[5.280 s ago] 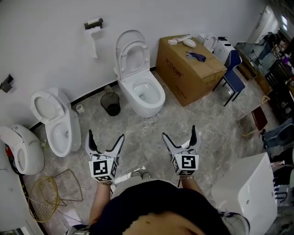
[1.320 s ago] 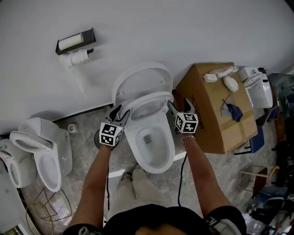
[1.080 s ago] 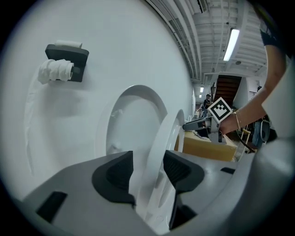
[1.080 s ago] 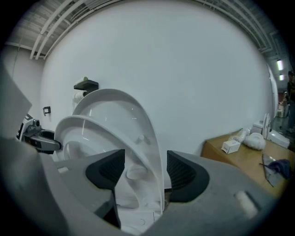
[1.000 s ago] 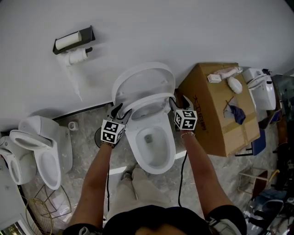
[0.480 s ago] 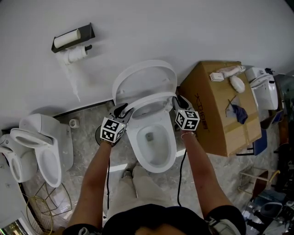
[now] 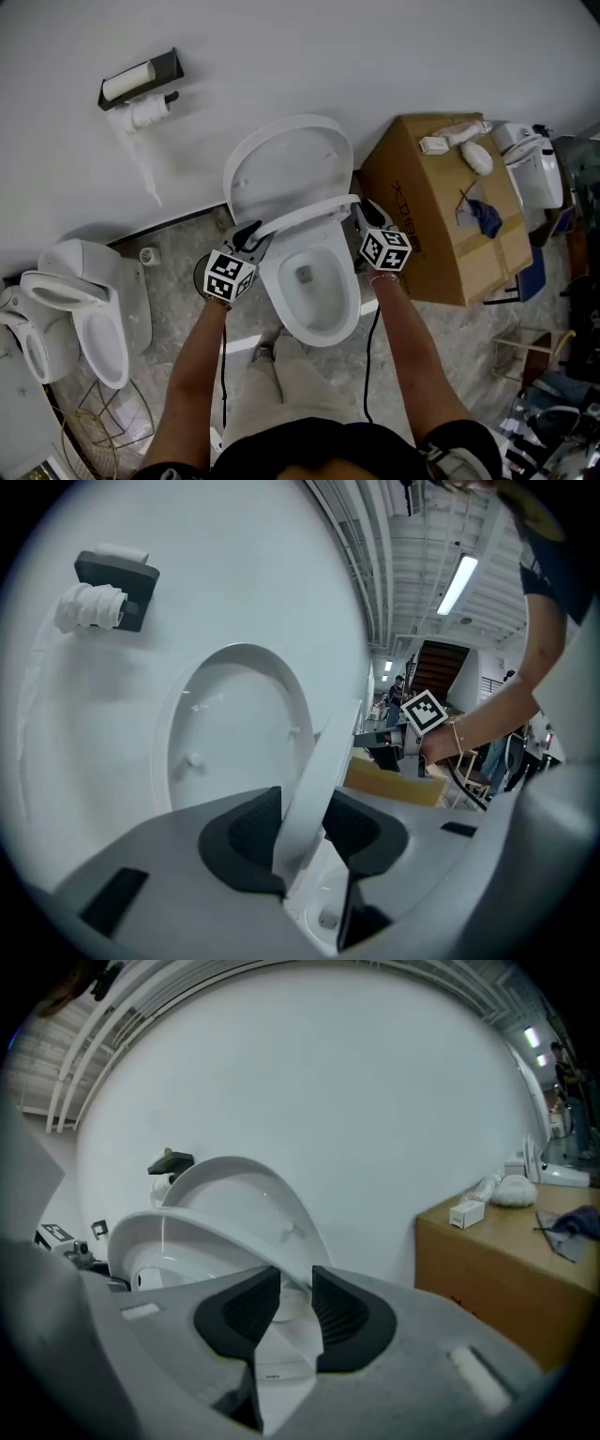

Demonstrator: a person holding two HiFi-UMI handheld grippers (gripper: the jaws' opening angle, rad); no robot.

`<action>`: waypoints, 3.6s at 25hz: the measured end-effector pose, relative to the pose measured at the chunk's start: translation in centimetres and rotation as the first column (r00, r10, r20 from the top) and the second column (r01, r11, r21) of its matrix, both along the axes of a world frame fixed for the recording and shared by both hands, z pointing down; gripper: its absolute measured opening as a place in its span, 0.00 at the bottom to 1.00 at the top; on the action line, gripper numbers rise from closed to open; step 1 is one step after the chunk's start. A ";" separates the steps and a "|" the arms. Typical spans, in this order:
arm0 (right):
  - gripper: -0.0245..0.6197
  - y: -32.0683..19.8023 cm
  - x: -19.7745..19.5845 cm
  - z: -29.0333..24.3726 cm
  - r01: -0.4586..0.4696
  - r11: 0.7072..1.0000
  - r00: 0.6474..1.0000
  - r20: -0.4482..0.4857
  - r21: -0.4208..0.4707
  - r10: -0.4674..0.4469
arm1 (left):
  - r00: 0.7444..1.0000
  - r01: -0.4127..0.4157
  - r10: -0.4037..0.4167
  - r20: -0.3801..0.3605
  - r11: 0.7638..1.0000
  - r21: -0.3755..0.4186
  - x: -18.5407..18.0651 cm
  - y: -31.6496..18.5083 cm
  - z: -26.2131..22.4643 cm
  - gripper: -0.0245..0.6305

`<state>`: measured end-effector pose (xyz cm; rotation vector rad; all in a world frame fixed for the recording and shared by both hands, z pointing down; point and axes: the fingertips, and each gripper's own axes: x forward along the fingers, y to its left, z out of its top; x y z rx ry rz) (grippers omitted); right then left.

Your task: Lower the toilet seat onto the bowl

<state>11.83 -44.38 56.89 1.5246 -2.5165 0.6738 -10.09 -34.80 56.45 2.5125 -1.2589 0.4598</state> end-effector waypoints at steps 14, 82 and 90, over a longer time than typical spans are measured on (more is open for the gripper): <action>0.21 6.1 2.8 1.2 0.023 1.000 0.992 0.124 -0.003 -0.023 | 0.992 -0.113 0.112 0.066 0.994 0.011 3.3 6.3 1.2 0.26; 0.31 22.7 7.7 9.1 0.209 0.844 0.555 0.770 -0.495 0.314 | 0.955 -0.236 0.282 0.090 0.909 -0.344 8.9 24.4 13.4 0.53; 0.30 24.3 8.5 10.9 0.190 0.832 0.582 0.742 -0.521 0.332 | 0.989 -0.120 0.061 -0.131 0.851 -0.512 7.7 26.0 14.6 0.55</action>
